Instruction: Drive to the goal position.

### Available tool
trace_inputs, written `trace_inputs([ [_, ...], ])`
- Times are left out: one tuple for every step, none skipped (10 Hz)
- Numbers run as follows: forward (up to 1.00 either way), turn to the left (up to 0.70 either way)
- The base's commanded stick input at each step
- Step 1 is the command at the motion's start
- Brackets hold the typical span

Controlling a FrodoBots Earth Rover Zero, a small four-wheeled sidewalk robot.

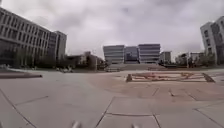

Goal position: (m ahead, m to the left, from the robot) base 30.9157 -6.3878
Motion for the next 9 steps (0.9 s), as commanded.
trace_inputs([
  [0.70, -0.01],
  [0.70, -0.02],
  [0.70, -0.01],
  [0.70, 0.00],
  [0.70, 0.00],
  [0.70, 0.00],
  [0.70, 0.00],
  [0.70, 0.00],
  [0.70, -0.01],
])
